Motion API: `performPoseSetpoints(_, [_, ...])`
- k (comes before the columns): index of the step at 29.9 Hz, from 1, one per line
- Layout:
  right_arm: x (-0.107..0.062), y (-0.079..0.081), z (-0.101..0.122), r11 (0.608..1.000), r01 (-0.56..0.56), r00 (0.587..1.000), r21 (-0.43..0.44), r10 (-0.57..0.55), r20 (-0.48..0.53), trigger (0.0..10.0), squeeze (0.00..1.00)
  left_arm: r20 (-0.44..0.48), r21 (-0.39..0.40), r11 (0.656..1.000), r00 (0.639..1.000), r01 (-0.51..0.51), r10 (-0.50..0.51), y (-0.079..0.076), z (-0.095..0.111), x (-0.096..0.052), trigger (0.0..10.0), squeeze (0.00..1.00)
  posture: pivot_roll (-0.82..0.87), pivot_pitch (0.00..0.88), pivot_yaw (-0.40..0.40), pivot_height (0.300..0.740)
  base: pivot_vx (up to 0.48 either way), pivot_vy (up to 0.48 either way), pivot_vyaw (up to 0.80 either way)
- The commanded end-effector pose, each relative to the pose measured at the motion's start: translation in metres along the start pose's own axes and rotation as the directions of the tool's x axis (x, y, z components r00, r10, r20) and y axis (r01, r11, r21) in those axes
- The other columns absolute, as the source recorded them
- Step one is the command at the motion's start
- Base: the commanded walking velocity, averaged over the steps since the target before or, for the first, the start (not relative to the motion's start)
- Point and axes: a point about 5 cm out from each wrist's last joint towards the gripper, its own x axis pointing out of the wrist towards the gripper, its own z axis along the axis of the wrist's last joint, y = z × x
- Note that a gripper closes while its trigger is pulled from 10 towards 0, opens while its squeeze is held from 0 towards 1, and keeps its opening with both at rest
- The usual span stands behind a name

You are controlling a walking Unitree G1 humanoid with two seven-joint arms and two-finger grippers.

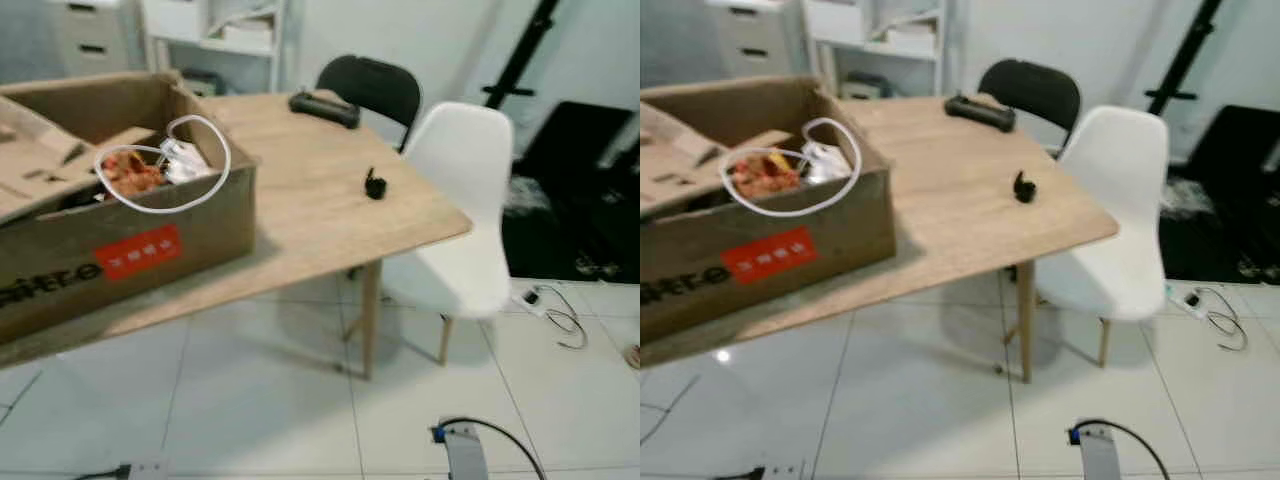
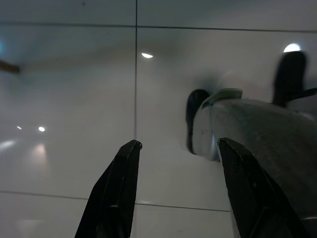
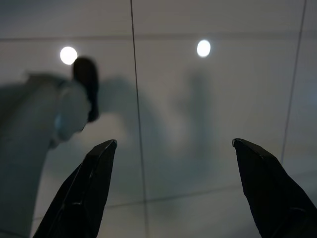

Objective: Picking trash to rubbish bin

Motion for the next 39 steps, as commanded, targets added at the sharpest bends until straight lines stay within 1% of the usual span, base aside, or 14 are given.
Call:
performPoseSetpoints(1, [-0.001, -0.003, -0.005, 1.000, 0.007, 1.000, -0.009, -0.007, -0.020, 10.0, 0.00, -0.023, -0.009, 1.000, 1.000, 0.019, -0.019, -0.005, -0.007, -0.001, 10.0, 0.00, 0.10, 0.104, -0.072, 0.740, 0.000, 0.000, -0.79])
performPoseSetpoints(8, [0.000, -0.002, -0.004, 1.000, 0.006, 1.000, -0.015, -0.007, -0.022, 10.0, 0.00, -0.013, -0.005, 1.000, 1.000, 0.023, -0.023, -0.004, -0.004, 0.000, 10.0, 0.00, 0.10, 0.091, -0.073, 0.740, 0.000, 0.000, -0.79])
performPoseSetpoints(16, [0.001, 0.003, 0.003, 1.000, -0.002, 1.000, -0.025, 0.001, -0.008, 10.0, 0.00, -0.001, -0.003, 1.000, 1.000, 0.028, -0.028, -0.005, 0.001, 0.001, 10.0, 0.00, 0.11, 0.074, -0.069, 0.740, 0.000, 0.000, -0.79])
performPoseSetpoints(23, [0.001, 0.007, 0.007, 1.000, -0.009, 1.000, -0.029, 0.009, -0.001, 10.0, 0.00, 0.008, -0.001, 0.999, 0.999, 0.044, -0.044, -0.012, 0.005, 0.002, 10.0, 0.00, 0.10, 0.069, -0.069, 0.740, 0.000, 0.000, -0.79])
performPoseSetpoints(39, [0.000, 0.002, 0.000, 0.999, -0.002, 1.000, -0.038, 0.001, -0.020, 10.0, 0.00, 0.002, -0.006, 0.998, 0.998, 0.061, -0.061, -0.016, 0.002, 0.001, 10.0, 0.00, 0.09, 0.082, -0.075, 0.740, 0.000, 0.000, -0.79])
